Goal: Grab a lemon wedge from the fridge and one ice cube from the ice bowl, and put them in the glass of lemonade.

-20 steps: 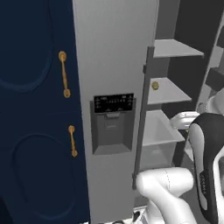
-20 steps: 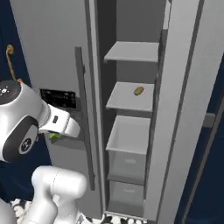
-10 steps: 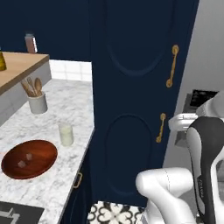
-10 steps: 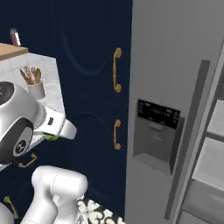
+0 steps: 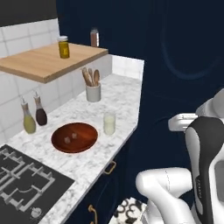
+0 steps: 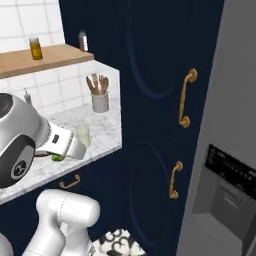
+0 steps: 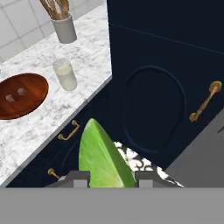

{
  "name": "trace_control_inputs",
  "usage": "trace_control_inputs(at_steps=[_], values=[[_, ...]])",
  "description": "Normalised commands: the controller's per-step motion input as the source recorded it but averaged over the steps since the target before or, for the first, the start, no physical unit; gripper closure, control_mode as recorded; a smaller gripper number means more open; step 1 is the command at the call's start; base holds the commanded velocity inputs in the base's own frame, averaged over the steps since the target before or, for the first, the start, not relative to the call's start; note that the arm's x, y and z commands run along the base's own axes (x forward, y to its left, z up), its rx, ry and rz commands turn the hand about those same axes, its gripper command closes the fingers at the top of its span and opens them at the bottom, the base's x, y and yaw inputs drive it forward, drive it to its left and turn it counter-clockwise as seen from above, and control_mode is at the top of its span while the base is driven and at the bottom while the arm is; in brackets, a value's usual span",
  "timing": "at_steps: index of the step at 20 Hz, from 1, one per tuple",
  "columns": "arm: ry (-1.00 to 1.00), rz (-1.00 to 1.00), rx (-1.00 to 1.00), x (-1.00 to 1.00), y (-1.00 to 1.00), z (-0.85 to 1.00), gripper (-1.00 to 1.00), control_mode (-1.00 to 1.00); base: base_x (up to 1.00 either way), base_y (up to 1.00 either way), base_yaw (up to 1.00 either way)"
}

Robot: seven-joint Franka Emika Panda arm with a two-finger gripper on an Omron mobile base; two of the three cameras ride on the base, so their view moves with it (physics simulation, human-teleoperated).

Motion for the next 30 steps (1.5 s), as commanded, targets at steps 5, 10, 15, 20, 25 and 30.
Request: trace_control_inputs(at_steps=[5, 10, 15, 20, 25, 30], values=[[0.00, 0.00, 0.00, 0.00, 0.00, 0.00, 1.00, 1.00, 0.62, 0.03, 0.79], [0.00, 0.00, 0.00, 0.00, 0.00, 0.00, 1.00, 1.00, 0.67, -0.32, 0.51], [0.00, 0.00, 0.00, 0.00, 0.00, 0.00, 1.00, 1.00, 0.07, -0.64, 0.06], [0.00, 0.00, 0.00, 0.00, 0.00, 0.00, 1.00, 1.00, 0.37, -0.20, 0.06], [0.00, 0.00, 0.00, 0.00, 0.00, 0.00, 1.00, 1.00, 0.37, 0.24, 0.00], [0.08, 0.05, -0.01, 0.52, 0.53, -0.04, 1.00, -1.00, 0.00, 0.00, 0.00]])
